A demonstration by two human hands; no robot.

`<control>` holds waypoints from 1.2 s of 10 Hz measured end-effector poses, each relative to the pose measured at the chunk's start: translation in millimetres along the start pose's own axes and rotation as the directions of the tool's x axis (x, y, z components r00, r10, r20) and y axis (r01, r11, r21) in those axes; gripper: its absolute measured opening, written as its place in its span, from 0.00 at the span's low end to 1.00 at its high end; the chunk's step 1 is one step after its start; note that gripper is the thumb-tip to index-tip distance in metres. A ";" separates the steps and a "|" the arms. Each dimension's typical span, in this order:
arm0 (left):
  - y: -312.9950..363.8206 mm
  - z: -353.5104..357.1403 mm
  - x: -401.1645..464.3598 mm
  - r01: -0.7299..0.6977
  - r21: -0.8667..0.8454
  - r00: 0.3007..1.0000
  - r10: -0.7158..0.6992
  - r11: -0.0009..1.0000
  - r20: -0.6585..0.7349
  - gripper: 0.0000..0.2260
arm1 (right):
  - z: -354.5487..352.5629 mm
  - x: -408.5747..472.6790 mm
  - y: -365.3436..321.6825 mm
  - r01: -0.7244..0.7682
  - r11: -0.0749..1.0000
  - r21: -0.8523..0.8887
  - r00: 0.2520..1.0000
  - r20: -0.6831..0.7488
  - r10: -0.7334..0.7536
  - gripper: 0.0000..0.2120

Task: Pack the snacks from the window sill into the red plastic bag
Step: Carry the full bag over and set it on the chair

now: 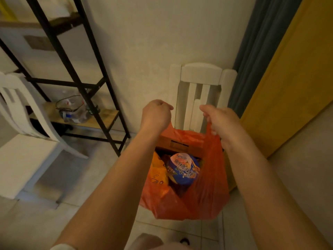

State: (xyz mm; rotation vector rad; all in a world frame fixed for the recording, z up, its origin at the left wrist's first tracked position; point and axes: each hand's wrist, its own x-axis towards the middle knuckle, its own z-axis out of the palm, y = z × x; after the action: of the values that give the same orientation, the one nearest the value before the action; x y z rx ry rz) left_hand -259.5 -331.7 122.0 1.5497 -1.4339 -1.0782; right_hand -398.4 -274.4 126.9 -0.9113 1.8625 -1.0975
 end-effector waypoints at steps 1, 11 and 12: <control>7.7 15.3 16.6 -0.005 0.007 1.000 0.005 1.000 -0.008 0.15 | -8.6 24.3 -0.5 0.004 1.000 -0.019 1.000 0.008 -0.004 0.24; -2.2 159.1 218.1 0.123 0.126 0.965 -0.148 0.984 0.216 0.13 | -22.3 273.3 -0.5 -0.358 0.883 -0.304 0.911 -0.322 0.259 0.15; -4.9 168.8 224.0 0.120 0.134 0.954 -0.152 0.984 0.259 0.13 | -30.1 281.5 -5.7 -0.299 0.952 -0.067 0.906 -0.334 0.261 0.15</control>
State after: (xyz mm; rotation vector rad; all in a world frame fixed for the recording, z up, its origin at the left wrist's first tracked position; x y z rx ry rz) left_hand -411.4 -551.5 36.4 1.6538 -1.6142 -1.3494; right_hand -548.5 -507.5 69.2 -0.5209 2.2642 -1.0093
